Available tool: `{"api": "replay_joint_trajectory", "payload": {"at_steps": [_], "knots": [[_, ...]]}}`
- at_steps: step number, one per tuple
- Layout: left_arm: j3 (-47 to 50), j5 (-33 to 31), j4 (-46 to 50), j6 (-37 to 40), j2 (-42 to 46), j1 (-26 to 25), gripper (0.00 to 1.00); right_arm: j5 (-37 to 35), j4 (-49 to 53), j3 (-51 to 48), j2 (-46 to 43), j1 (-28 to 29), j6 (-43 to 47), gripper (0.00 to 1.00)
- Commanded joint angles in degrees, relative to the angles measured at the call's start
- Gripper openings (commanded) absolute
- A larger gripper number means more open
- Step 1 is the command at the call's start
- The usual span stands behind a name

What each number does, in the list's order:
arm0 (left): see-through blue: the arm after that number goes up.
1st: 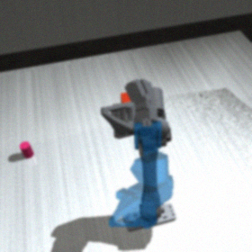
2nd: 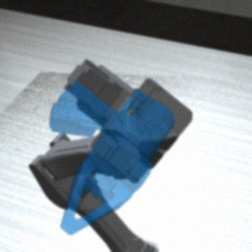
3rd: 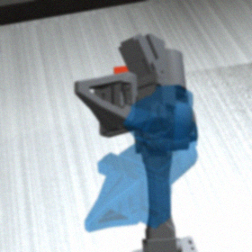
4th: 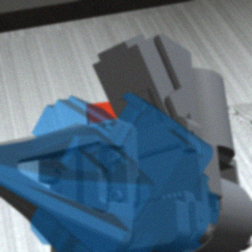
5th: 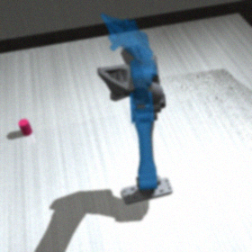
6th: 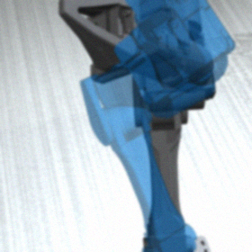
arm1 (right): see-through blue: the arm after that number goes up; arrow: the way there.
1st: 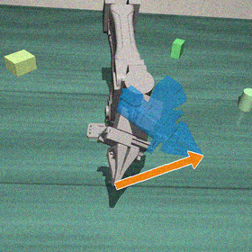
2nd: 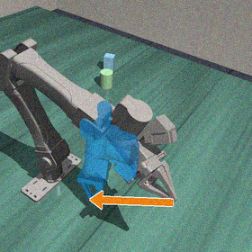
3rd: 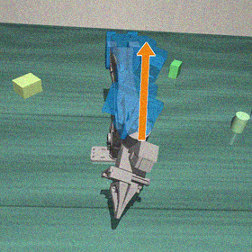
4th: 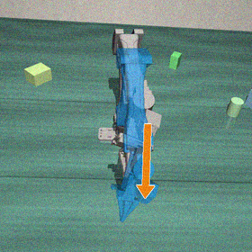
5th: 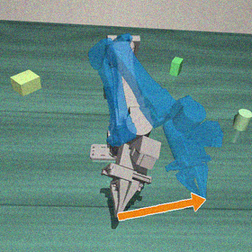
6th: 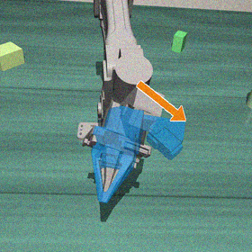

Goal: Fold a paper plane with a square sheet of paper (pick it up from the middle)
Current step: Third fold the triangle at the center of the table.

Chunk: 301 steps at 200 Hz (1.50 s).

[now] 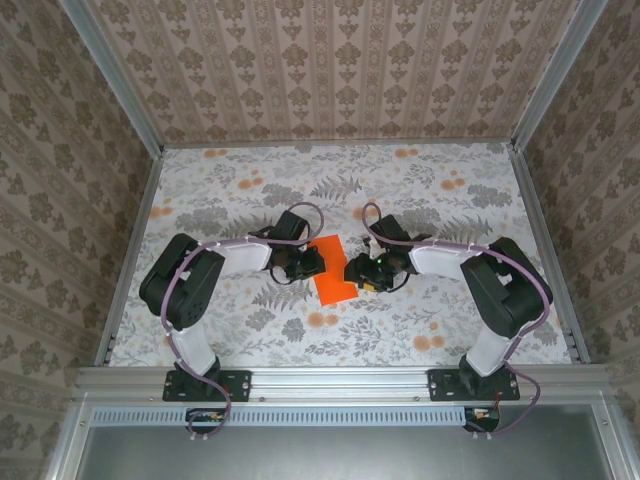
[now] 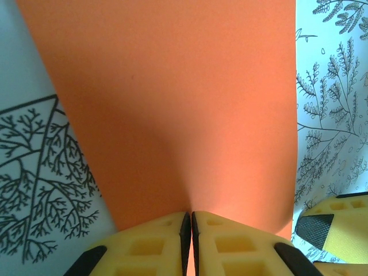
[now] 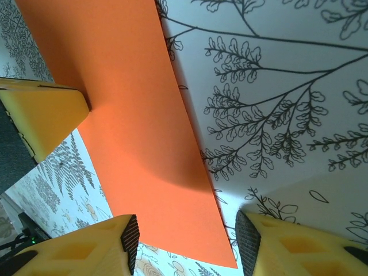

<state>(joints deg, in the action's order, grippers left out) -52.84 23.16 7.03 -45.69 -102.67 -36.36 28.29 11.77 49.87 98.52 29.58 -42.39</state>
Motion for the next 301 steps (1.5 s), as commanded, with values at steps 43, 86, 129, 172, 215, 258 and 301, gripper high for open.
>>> {"api": "replay_joint_trajectory", "payload": {"at_steps": [43,86,129,172,215,258,301], "knots": [[2.2,-2.5,2.4,-0.5,-2.8,-0.2,0.14,1.9,0.4,1.3,2.1,3.0,-0.3,0.5],[2.2,-2.6,2.4,-0.6,-3.0,-0.2,0.14,5.1,-2.8,0.6,1.6,3.4,-2.0,0.49],[2.4,-2.6,2.3,-0.5,-3.1,-0.2,0.14,10.4,-13.6,-2.3,1.6,3.2,-6.6,0.5],[2.5,-2.7,2.1,-0.4,-3.1,-0.2,0.14,10.9,-23.7,-3.5,3.3,1.1,-9.7,0.5],[2.6,-2.6,2.1,-0.1,-3.4,-0.1,0.13,11.1,-29.0,-3.6,4.5,-0.7,-9.4,0.5],[2.7,-2.6,1.9,-0.2,-3.4,0.0,0.12,11.7,-26.9,-3.3,4.9,-0.8,-8.0,0.5],[2.7,-2.6,1.8,-0.3,-3.5,0.0,0.12,12.2,-22.6,-5.7,2.6,-0.8,-10.1,0.49]]}}
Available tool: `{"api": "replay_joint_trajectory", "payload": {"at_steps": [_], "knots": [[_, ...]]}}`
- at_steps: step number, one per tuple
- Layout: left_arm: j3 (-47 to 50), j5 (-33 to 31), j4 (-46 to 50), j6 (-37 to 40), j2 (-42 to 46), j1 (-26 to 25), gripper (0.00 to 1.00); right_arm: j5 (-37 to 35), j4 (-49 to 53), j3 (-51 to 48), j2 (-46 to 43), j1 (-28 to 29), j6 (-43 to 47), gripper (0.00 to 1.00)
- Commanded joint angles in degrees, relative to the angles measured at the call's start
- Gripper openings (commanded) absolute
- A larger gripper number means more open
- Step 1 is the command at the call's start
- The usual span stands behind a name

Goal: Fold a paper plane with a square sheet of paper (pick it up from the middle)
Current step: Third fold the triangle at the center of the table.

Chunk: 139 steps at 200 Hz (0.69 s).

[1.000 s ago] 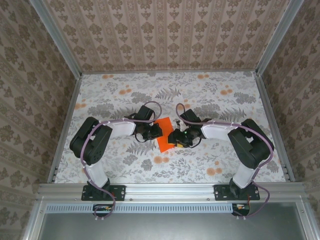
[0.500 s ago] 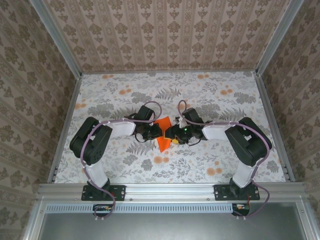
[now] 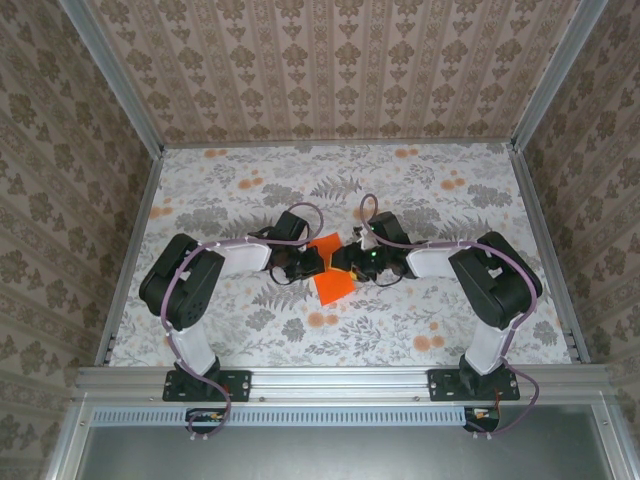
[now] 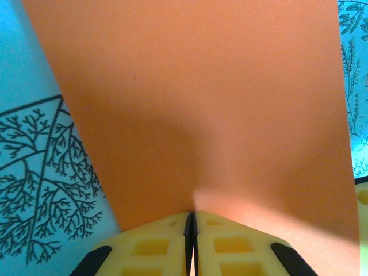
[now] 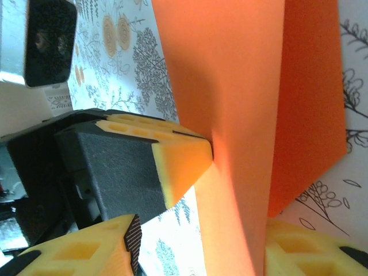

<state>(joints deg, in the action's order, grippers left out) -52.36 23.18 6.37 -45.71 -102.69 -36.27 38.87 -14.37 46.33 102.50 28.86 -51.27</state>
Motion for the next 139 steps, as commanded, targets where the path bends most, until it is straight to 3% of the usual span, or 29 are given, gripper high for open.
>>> {"api": "replay_joint_trajectory", "payload": {"at_steps": [1,90,139], "knots": [[2.2,-2.6,2.5,-0.3,-3.4,-0.1,0.12,1.6,3.6,-2.2,-1.6,0.0,-1.3,0.49],[2.3,-2.1,1.6,-0.2,-3.4,-0.1,0.11,-2.8,12.0,-5.5,-8.0,-0.4,-3.7,0.22],[2.4,-2.0,1.6,0.2,-3.0,0.0,0.11,-4.6,14.4,-5.6,-8.6,-0.8,-3.7,0.19]]}}
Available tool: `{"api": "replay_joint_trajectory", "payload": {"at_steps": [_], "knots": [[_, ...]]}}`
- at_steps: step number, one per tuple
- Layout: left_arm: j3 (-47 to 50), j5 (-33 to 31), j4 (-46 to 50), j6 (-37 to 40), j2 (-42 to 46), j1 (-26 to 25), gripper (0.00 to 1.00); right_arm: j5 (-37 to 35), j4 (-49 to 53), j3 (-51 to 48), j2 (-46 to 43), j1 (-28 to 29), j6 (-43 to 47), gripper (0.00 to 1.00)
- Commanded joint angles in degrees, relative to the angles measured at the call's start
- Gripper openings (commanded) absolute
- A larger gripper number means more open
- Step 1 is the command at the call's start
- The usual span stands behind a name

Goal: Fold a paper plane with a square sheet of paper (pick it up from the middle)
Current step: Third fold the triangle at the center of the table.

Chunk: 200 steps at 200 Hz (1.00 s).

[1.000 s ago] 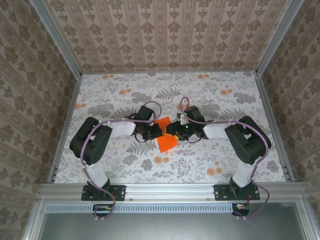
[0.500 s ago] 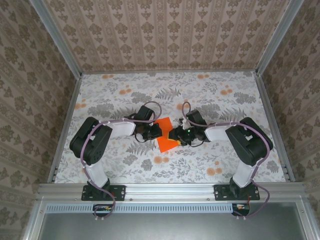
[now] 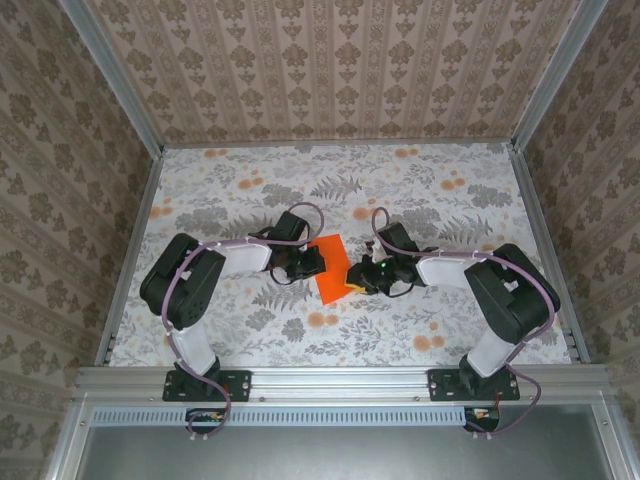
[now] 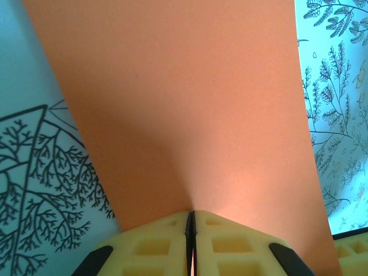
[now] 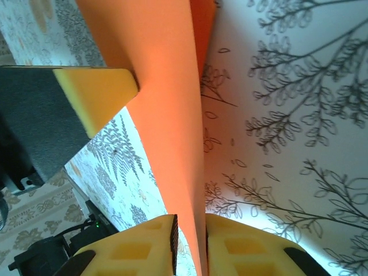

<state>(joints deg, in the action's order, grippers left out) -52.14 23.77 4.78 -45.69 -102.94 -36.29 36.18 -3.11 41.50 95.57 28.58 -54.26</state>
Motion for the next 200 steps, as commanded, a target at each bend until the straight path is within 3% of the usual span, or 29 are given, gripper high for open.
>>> {"api": "replay_joint_trajectory", "payload": {"at_steps": [1,51,95,131,200], "knots": [[2.1,-2.6,3.2,0.2,-2.8,0.0,0.11,-1.9,3.1,-0.8,-1.7,-0.5,-0.7,0.18],[2.0,-2.0,2.9,0.2,-2.6,0.0,0.11,-3.2,5.7,-1.7,-3.4,-0.6,-0.8,0.15],[1.2,0.5,1.0,-0.3,0.4,0.1,0.13,-4.2,7.4,-0.8,-3.4,-0.7,-0.7,0.01],[0.5,-0.4,-0.8,0.1,4.8,1.6,0.21,-4.9,11.5,-0.6,-4.9,-0.7,0.1,0.0],[-2.2,1.5,0.0,2.2,-1.1,3.1,0.17,-4.3,13.9,0.7,-4.5,0.3,0.7,0.0]]}}
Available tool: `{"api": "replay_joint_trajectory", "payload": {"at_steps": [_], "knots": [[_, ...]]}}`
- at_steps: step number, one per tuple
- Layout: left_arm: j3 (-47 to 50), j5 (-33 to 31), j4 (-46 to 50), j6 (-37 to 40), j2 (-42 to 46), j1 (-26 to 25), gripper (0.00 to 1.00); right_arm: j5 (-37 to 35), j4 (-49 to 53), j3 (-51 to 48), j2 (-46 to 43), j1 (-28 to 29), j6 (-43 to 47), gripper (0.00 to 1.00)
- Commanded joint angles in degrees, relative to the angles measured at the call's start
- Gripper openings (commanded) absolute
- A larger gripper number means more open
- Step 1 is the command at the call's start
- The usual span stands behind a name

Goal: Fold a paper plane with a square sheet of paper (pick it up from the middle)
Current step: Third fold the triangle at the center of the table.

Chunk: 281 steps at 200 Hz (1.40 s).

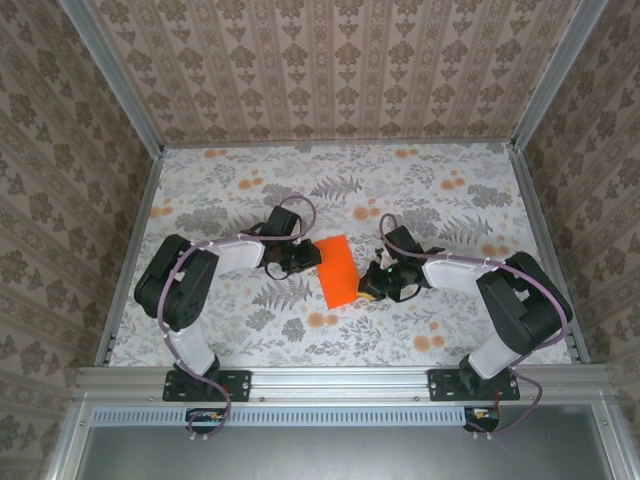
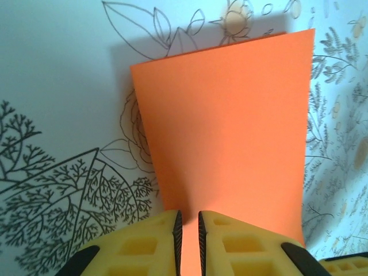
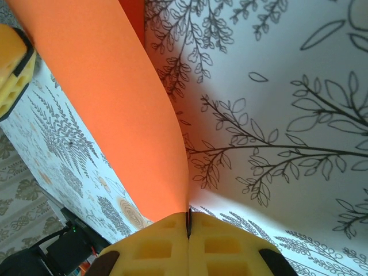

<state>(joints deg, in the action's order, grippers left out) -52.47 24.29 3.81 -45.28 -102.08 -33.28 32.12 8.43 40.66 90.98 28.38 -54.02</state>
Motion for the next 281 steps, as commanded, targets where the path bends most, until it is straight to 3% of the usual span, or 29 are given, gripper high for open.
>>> {"api": "replay_joint_trajectory", "payload": {"at_steps": [1,170,281], "knots": [[-1.9,0.9,1.0,1.8,-1.9,0.1,0.17,-0.3,2.3,1.5,0.1,0.5,0.4,0.0],[-4.4,-1.0,8.1,4.3,-4.8,0.0,0.12,1.5,-2.5,12.9,9.2,4.3,0.4,0.01],[-6.1,0.8,6.4,5.0,1.5,0.1,0.13,0.4,-6.6,14.9,15.8,5.0,-0.1,0.01]]}}
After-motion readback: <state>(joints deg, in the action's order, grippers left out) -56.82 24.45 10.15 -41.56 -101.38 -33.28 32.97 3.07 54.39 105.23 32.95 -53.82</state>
